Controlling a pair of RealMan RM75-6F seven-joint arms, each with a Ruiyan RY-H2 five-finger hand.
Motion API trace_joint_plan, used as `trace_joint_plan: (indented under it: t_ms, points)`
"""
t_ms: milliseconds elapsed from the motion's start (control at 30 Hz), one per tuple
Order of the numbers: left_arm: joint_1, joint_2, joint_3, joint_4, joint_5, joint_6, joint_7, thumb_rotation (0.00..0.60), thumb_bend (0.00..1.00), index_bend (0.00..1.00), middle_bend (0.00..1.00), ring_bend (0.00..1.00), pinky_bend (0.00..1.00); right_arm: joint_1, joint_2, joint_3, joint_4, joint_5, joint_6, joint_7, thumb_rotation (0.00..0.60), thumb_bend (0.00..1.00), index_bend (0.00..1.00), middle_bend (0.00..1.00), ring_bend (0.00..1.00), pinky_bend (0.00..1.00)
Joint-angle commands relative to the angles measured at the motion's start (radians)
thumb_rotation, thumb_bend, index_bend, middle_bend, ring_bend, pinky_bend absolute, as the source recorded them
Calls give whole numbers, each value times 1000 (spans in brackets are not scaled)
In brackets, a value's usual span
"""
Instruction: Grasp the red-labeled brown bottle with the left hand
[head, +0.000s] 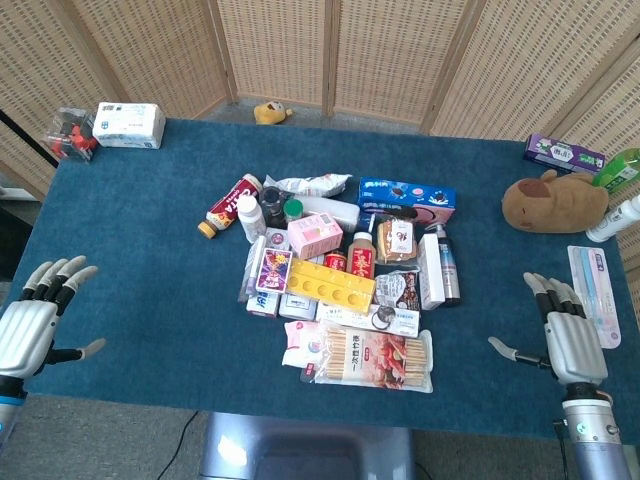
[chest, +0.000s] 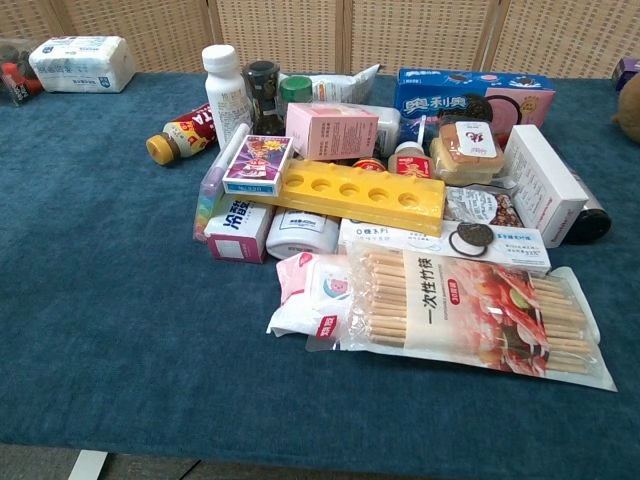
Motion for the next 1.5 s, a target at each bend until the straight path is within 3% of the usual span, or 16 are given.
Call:
trace_joint_plan:
  t_ms: [33,267,733,1100,1500]
  points:
    - [-23,-10,-15,21,-33,-34,23,600,0,150,69,2,0,0,2,1,0,3,0,-2,337,61,0,0,0,0]
    - [-109,-49,-69,97,-175,-173,27,600,0,148,64,2,0,1,1,3,-4,12,-7,-8,334,63,0,0,0,0]
    - [-346,-259,-199,337,-536,-416,176,600,0,95,43,1,0,-27,14,-4,9,27,8,16,337,62,0,0,0,0]
    - [-540,-455,-259,519,-749,-484,321,600,0,68,39,9,0,-53,24,-8,27,35,20,48,335,62,0,0,0,0]
    - [-730,-676,-319,812,-871,-571,359,600,0,68,41,13,0,-102,59,-11,20,49,62,81,336,62,0,0,0,0]
